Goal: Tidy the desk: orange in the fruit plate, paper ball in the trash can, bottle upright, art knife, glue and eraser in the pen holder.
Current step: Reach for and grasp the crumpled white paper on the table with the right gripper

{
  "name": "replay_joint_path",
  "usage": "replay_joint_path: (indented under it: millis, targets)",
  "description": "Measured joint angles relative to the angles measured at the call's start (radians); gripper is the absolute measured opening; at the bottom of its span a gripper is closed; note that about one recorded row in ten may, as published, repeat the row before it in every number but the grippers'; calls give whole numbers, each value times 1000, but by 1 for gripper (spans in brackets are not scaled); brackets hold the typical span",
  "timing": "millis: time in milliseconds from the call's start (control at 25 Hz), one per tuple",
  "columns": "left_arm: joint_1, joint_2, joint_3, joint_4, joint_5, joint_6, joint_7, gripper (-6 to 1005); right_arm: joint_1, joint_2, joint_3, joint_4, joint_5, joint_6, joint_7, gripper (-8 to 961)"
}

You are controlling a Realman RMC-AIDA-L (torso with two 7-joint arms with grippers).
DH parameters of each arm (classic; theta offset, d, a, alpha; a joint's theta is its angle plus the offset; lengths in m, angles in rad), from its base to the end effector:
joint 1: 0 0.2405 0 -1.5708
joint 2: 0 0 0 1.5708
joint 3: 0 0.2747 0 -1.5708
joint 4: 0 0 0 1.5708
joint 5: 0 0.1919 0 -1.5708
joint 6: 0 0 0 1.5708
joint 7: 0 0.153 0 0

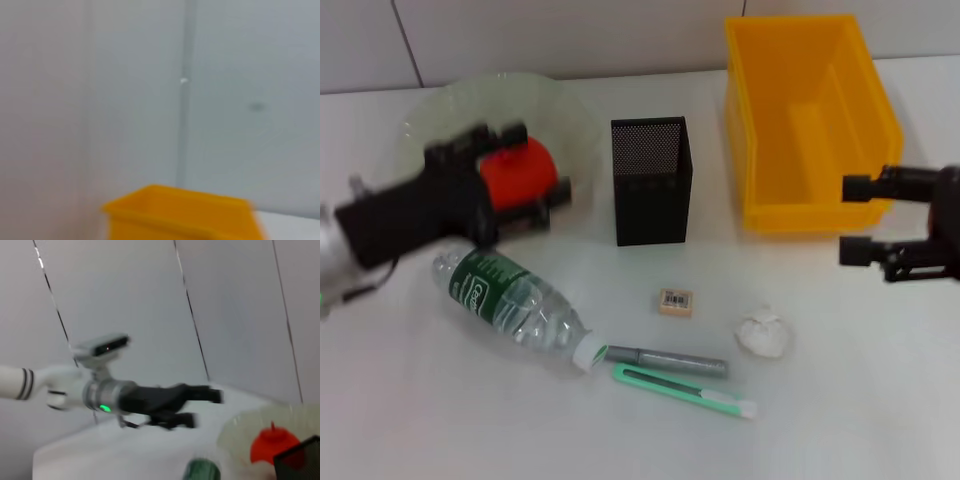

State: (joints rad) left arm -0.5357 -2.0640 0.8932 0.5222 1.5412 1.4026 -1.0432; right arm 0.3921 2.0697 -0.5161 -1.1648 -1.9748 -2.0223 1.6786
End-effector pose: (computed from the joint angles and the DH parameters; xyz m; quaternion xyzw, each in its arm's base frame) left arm -0.2371 0.3525 -0.0192 -0.9095 -0.1090 -0.3272 0.2323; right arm 0.2520 0.2733 0.0783 -0.9393 0.1996 0.2563 0.1100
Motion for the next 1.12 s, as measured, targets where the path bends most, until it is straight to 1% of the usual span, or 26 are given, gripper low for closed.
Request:
replay_joint_path:
  millis: [40,80,160,200,240,280,320,360,400,440,480,560,600,640,680,720,760,800,840,920,960,1000,1040,1120]
  targets:
    - [34,0,13,8,0,76,26,868,0,0,0,0,0,0,0,834]
    - [90,0,41,15,0,158,70,868,10,-3,-28,-74,-11,-9,82,834]
    - [127,1,82,10,1,188,109,868,33,-10,-101,-211,-63,-22,240,833]
    - [146,0,106,5,1,195,139,868,67,-17,-185,-335,-150,-36,378,833]
    - [166,-1,128,1,1,199,169,868,67,-17,-185,-335,-150,-36,378,833]
    - [180,-3,143,-1,1,201,186,868,103,-18,-276,-433,-255,-53,479,833]
    - [197,-5,158,-2,-1,208,204,868,103,-18,-276,-433,-255,-53,479,833]
    - [209,-6,168,-6,-3,213,212,868,121,-18,-328,-473,-316,-61,530,832]
    - [218,-6,176,-21,-5,219,214,868,158,-13,-437,-523,-426,-68,627,832]
    - [218,-6,176,-21,-5,219,214,868,158,-13,-437,-523,-426,-68,627,832]
    - [219,-5,176,-31,-5,220,215,868,172,-8,-485,-535,-471,-67,667,832]
    - [220,-4,174,-49,-5,218,220,868,196,6,-603,-542,-547,-55,751,831]
    - [221,-3,171,-54,-5,210,223,867,203,12,-717,-539,-594,-19,834,831]
    - [221,-3,171,-54,-5,210,223,867,203,12,-717,-539,-594,-19,834,831]
    - [221,-3,171,-54,-5,208,224,867,202,13,-769,-536,-614,13,875,831]
    - [221,-3,170,-54,-4,205,224,867,194,15,-856,-527,-644,72,939,831]
    - [221,-3,170,-54,-4,205,224,867,194,15,-856,-527,-644,72,939,830]
    - [219,-3,170,-55,-2,202,224,867,184,16,-916,-505,-660,131,989,830]
    - [219,-3,170,-55,-2,202,224,867,184,16,-916,-505,-660,131,989,830]
    - [215,-4,173,-55,0,199,224,867,181,17,-984,-445,-667,208,1048,830]
    - [215,-4,173,-55,0,199,224,867,181,17,-984,-445,-667,208,1048,830]
    - [213,-4,176,-55,0,197,224,867,182,17,-1030,-404,-681,261,1081,829]
    - [213,-4,176,-55,0,197,224,867,182,17,-1030,-404,-681,261,1081,829]
    - [212,-4,177,-55,0,195,224,867,185,16,-1068,-370,-703,301,1105,823]
